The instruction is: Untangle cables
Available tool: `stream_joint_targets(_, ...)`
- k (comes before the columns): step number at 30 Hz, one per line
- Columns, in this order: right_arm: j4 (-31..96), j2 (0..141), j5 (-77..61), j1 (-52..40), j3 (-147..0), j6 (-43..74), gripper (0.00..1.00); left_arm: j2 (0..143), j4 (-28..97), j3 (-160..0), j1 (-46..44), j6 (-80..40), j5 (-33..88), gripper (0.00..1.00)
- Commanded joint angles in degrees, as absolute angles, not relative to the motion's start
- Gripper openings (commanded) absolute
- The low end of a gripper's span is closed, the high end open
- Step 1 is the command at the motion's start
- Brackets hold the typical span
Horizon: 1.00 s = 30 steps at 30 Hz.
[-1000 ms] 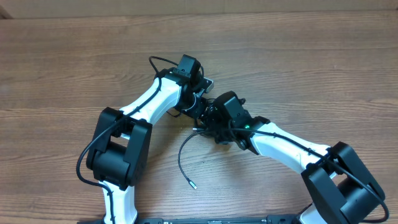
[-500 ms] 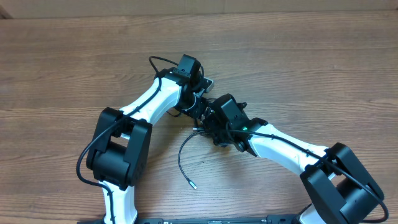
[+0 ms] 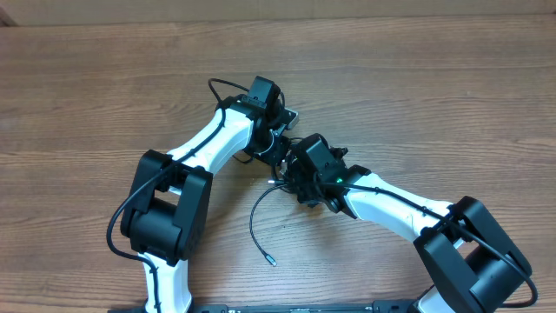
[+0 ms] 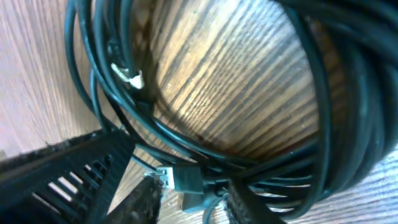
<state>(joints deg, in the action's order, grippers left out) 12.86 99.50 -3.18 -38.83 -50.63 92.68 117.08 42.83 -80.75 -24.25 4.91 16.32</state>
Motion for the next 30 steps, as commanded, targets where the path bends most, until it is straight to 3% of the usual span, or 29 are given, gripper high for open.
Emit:
stream_joint_targets(1, 13.5, 100.64, -5.52, -39.2, -50.26, 93.08, 0.43, 117.78, 42.81, -80.4, -23.99, 6.26, 17.39, 0.14)
stream_joint_targets(11, 10.31, 100.4, -11.92, -38.76, -50.28, 92.88, 0.4, 117.78, 42.83, -80.4, -23.99, 6.28, 17.26, 0.15)
stream_joint_targets(13, 9.85, 99.72, -14.13, -37.65, -50.33, 86.63, 0.38, 117.78, 42.83, -80.4, -23.99, 6.24, 14.68, 0.12)
stream_joint_targets(15, 7.9, 98.19, -17.72, -35.9, -50.46, 74.96, 0.2, 117.78, 42.85, -80.4, -23.99, 6.22, 11.09, 0.08)
stream_joint_targets(17, 7.97, 95.92, -20.88, -34.04, -51.24, 65.54, 0.14, 117.75, 42.87, -80.4, -23.99, 6.24, 9.34, 0.05)
stream_joint_targets(20, 11.77, 91.7, -21.78, -31.62, -52.99, 55.88, 0.15, 117.75, 42.85, -80.4, -23.97, 6.2, 10.09, 0.04)
stream_joint_targets(22, 13.56, 89.1, -22.2, -30.09, -53.69, 46.83, 0.24, 117.75, 43.11, -80.4, -23.97, 5.3, 10.24, 0.05)
stream_joint_targets(25, 16.45, 85.97, -24.38, -27.59, -53.71, 36.58, 0.46, 117.73, 43.53, -80.42, -23.99, 4.64, 10.68, 0.13)
stream_joint_targets(26, 18.02, 85.19, -25.91, -26.72, -53.71, 34.3, 0.52, 117.73, 43.92, -80.42, -23.97, 4.69, 11.81, 0.23)
stream_joint_targets(30, 23.94, 84.64, -27.97, -23.35, -53.69, 30.37, 0.53, 117.73, 45.04, -80.42, -23.99, 6.22, 18.41, 0.51)
